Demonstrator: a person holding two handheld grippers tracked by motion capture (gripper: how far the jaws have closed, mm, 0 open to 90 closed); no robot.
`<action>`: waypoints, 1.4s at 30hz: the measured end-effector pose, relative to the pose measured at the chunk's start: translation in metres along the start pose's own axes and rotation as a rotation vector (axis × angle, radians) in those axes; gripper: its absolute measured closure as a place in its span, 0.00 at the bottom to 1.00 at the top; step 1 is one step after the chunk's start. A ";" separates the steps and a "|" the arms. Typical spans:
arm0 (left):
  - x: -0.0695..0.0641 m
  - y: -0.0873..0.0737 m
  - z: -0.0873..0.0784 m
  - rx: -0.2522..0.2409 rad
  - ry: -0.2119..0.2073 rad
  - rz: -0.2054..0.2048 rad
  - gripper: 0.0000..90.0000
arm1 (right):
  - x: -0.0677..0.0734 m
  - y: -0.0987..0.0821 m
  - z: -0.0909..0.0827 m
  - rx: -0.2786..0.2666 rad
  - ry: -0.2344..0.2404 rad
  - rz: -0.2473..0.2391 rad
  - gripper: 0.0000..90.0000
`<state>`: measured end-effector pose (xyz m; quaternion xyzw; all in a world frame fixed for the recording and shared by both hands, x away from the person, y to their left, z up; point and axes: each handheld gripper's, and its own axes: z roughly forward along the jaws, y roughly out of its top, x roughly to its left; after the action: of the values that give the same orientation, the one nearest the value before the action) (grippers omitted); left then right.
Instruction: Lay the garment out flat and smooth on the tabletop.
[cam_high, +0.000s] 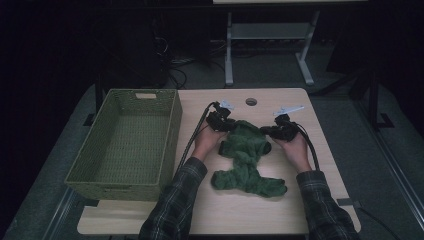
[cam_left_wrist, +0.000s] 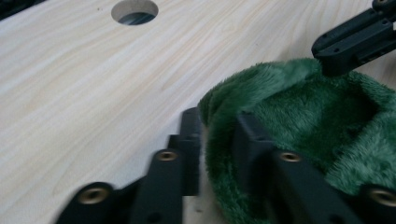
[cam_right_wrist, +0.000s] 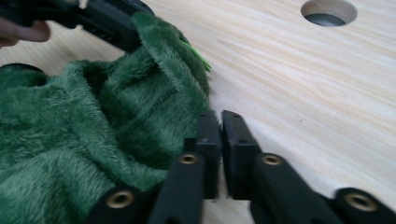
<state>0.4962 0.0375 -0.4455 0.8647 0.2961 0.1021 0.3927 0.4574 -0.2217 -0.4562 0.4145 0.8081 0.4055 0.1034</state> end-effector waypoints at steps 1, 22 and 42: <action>0.000 0.000 -0.003 -0.002 -0.008 -0.013 0.74 | -0.001 -0.001 -0.001 -0.003 0.002 0.004 0.86; -0.037 -0.038 -0.074 -0.033 -0.047 -0.104 0.46 | 0.015 -0.021 -0.064 -0.037 0.031 0.029 0.60; -0.096 -0.105 -0.119 -0.062 -0.080 -0.010 0.19 | 0.042 -0.041 -0.087 -0.040 0.050 -0.011 0.56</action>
<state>0.3257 0.1083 -0.4380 0.8539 0.2813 0.0748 0.4315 0.3623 -0.2530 -0.4232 0.3978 0.8043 0.4313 0.0939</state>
